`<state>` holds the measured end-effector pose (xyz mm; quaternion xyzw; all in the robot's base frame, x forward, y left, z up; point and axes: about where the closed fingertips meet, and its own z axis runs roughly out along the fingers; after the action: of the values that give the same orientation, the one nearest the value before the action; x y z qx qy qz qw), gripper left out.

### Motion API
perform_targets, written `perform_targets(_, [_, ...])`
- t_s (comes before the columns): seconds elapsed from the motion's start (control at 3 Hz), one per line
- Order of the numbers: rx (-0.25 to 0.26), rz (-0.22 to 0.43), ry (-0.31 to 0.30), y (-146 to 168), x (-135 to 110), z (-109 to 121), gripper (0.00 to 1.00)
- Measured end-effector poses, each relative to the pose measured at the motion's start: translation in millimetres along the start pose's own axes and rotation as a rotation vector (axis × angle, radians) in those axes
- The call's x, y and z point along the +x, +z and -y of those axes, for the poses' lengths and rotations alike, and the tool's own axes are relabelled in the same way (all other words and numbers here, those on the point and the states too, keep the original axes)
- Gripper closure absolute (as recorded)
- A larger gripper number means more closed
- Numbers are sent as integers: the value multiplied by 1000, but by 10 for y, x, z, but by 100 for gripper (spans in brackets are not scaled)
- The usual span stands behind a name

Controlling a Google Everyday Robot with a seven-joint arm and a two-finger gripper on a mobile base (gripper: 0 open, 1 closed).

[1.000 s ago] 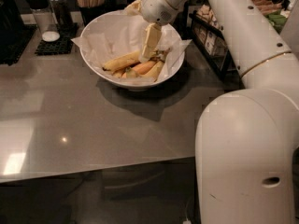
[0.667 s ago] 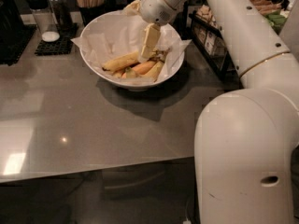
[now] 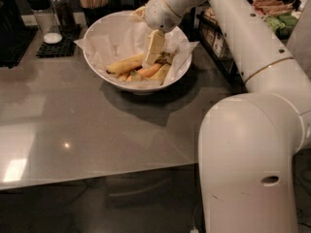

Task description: Pick banana from white bowl

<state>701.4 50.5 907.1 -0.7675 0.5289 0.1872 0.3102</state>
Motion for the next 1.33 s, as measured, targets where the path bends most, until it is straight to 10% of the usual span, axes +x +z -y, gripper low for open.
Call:
perform_targets(1.0, [-67,37,72,371,246,-62,0])
perform_targets(1.33, [-67,38,73,393,251,-55,19])
